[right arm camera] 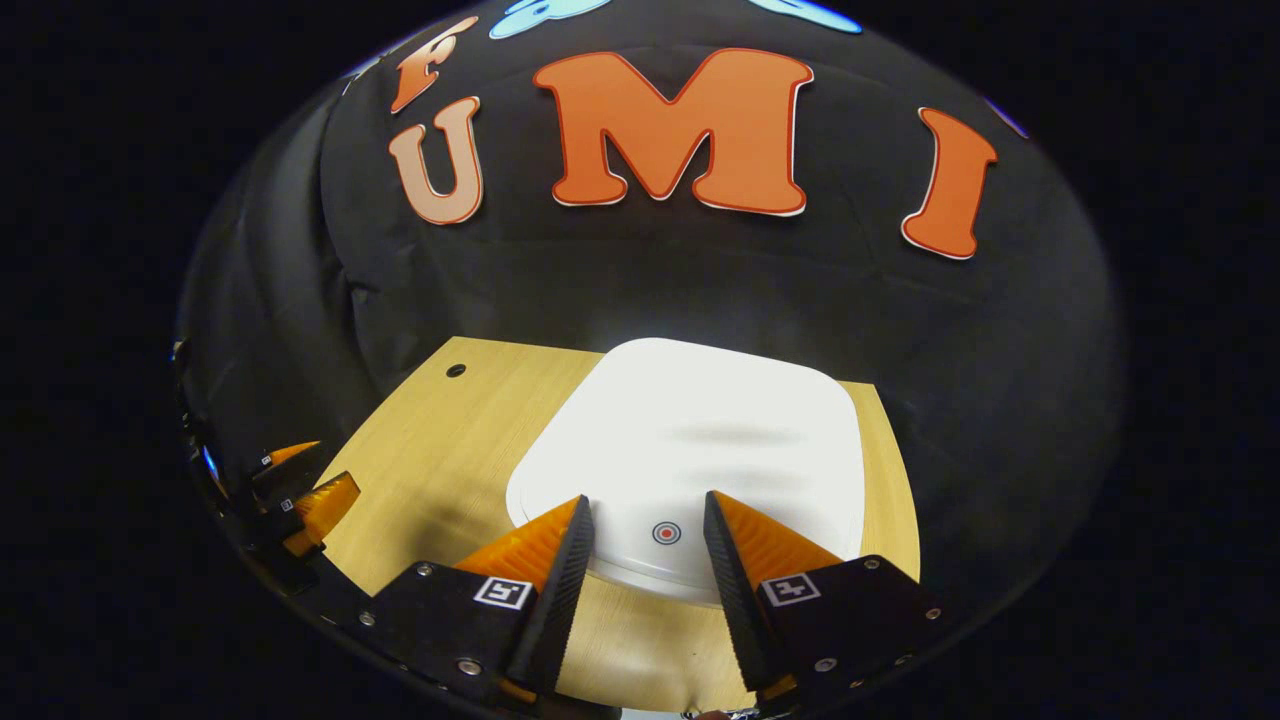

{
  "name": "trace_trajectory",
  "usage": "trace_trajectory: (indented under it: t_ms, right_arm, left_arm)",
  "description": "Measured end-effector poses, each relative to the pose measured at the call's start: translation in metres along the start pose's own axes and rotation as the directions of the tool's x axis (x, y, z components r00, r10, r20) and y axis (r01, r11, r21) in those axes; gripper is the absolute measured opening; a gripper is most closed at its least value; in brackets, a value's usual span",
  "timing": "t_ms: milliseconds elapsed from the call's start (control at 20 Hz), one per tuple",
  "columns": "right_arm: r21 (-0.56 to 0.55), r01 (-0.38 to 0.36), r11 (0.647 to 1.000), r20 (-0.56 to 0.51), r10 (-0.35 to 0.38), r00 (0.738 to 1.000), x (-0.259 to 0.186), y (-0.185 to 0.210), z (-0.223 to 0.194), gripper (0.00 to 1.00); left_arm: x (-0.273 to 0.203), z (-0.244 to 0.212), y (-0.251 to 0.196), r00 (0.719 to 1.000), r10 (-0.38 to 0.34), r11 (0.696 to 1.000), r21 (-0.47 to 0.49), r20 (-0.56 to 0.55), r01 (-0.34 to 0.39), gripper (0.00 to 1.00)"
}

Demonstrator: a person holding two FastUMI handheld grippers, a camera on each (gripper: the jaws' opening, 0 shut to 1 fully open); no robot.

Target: Press the lid of the desktop garbage bin to open it, pick up the crumpled paper on the desktop and throw it into the bin, then pick up the pop can on the desktop and drop it into the bin, and finally close the garbage bin lid.

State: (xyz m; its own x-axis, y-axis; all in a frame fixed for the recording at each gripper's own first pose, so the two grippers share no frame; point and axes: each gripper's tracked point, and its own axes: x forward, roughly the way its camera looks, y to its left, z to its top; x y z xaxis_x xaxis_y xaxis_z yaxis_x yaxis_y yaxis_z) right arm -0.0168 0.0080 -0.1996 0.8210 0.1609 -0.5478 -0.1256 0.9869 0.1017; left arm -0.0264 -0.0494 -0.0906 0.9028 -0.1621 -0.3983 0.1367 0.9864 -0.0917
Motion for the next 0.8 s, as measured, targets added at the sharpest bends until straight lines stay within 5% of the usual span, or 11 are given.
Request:
trace_trajectory:
  t_ms: [250,400,600,800]
  right_arm:
    - [-0.004,0.031,1.000,0.096,-0.030,0.995,-0.005,0.003,0.006,0.68]
    - [-0.002,0.059,0.998,0.163,-0.058,0.985,-0.003,0.009,0.006,0.86]
    - [0.038,0.105,0.994,0.207,-0.110,0.972,-0.001,0.006,0.009,0.97]
    - [-0.006,0.122,0.993,0.284,-0.115,0.952,-0.012,0.022,0.018,0.98]
  left_arm:
    - [-0.004,0.035,-0.003,0.998,-0.022,1.000,0.016,0.060,0.021,0.95]
    - [-0.014,0.059,-0.002,0.994,-0.029,0.999,0.044,0.110,0.024,0.98]
    - [-0.025,0.083,0.008,0.985,-0.017,0.998,0.059,0.174,0.006,0.97]
    - [-0.034,0.107,0.023,0.970,0.014,1.000,0.014,0.242,-0.018,0.97]
